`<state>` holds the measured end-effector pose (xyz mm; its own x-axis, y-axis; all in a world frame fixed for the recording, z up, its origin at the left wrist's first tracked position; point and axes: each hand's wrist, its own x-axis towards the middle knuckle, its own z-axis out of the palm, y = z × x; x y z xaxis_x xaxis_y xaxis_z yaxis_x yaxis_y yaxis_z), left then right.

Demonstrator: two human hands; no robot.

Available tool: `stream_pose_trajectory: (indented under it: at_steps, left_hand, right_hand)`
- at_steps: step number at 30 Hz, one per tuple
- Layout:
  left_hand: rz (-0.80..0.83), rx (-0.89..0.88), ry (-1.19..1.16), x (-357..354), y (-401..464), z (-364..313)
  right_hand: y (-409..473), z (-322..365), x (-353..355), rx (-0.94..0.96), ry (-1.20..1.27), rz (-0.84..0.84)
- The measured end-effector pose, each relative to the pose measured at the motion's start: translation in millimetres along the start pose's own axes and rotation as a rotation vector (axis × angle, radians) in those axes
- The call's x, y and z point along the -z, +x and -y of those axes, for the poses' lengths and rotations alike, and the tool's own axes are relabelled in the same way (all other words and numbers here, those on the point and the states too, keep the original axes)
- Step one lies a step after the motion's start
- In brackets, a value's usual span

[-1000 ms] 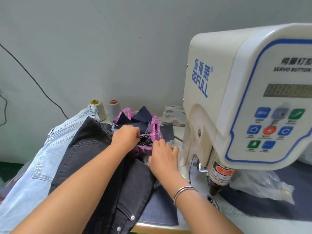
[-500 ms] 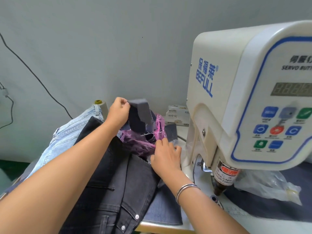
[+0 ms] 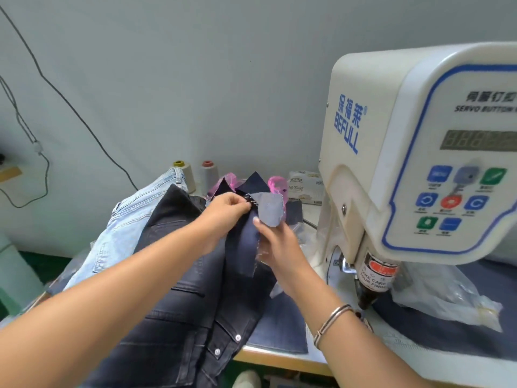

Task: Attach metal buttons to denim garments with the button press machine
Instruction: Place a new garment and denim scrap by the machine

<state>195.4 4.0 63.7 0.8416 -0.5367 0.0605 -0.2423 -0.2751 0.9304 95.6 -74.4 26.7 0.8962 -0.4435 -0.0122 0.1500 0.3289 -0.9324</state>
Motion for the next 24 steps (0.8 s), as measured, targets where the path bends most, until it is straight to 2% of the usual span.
stream_pose_trajectory:
  at_steps: [3, 5, 8, 10, 11, 13, 16, 18, 20, 21, 24]
  left_hand:
    - [0.105, -0.128, 0.294, 0, -13, 19]
    - [0.182, -0.202, 0.436, 0, -17, 28]
    - [0.061, -0.153, 0.425, -1, -11, 34]
    - [-0.055, -0.127, 0.444, 1, 2, 34]
    - [-0.072, -0.152, 0.534, 3, 9, 33]
    - [-0.043, -0.203, 0.802, 7, 25, 30]
    - [0.056, -0.165, 1.229, 4, 48, 28]
    - [0.203, -0.102, 1.336, -1, 60, 29]
    - [0.298, -0.119, 1.337, -5, 68, 31]
    - [0.244, -0.180, 1.312, -4, 71, 32]
    - [-0.136, -0.416, 1.257, -1, 79, 34]
  right_hand:
    - [-14, -11, 10, -0.127, -0.350, -0.176]
    - [-21, -11, 17, -0.153, -0.572, -0.138]
    - [-27, -10, 22, -0.173, -0.983, 0.009]
    - [-30, -13, 25, -0.150, -1.187, 0.029]
    - [-30, -17, 27, -0.138, -1.279, 0.021]
    - [-29, -24, 28, -0.071, -1.445, -0.028]
    - [-26, -33, 27, 0.244, -1.650, -0.064]
    - [-20, -35, 26, 0.381, -1.703, 0.017]
    - [-13, -37, 25, 0.362, -1.705, 0.173]
    - [-11, -38, 24, 0.340, -1.706, 0.237]
    - [-2, -38, 20, 0.399, -1.700, 0.285]
